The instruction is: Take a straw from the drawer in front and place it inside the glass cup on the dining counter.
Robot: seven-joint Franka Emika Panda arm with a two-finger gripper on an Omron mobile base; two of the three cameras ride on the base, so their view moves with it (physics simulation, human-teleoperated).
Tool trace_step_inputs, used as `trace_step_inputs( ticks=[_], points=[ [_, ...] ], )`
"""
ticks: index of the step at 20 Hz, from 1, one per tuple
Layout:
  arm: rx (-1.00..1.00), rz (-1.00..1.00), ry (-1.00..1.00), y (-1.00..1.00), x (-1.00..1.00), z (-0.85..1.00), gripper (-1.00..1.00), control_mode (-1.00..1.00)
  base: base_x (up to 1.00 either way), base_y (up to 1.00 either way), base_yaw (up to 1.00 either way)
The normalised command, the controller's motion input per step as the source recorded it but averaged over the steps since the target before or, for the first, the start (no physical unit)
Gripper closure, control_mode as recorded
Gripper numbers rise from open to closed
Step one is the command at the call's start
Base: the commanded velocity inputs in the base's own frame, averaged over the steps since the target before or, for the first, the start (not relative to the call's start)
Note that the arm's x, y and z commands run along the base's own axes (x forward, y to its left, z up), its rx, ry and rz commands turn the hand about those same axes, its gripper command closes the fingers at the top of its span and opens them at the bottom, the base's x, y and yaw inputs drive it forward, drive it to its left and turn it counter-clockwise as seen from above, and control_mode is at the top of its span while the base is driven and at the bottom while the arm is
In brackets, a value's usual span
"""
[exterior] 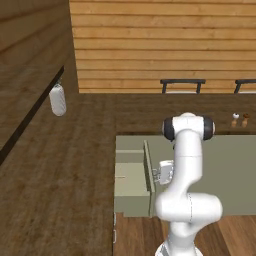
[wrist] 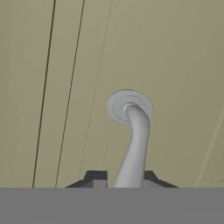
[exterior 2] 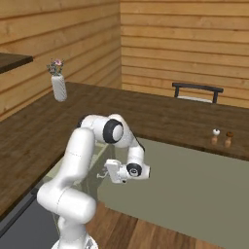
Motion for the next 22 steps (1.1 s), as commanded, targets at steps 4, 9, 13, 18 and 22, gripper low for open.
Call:
trace_step_inputs(
  ticks=[4, 9, 13, 18, 22],
  points=[
    [0.0, 0.0, 0.0, -0.95, -0.09, 0.0, 1.0, -1.0, 0.0, 0.0, 0.0],
    [0.0, 0.0, 0.0, -0.65, -0.02, 0.0, -1.0, -1.0, 0.0, 0.0, 0.0],
    [-0.02, 0.0, 0.0, -0.68, 0.0, 0.0, -1.0, -1.0, 0.0, 0.0, 0.0],
    [-0.15, 0.0, -0.01, -0.81, -0.01, 0.03, -1.0, -1.0, 0.0, 0.0, 0.0],
    [-0.27, 0.0, -0.11, -0.23, -0.21, 0.7, -1.0, -1.0, 0.0, 0.0, 0.0]
  ],
)
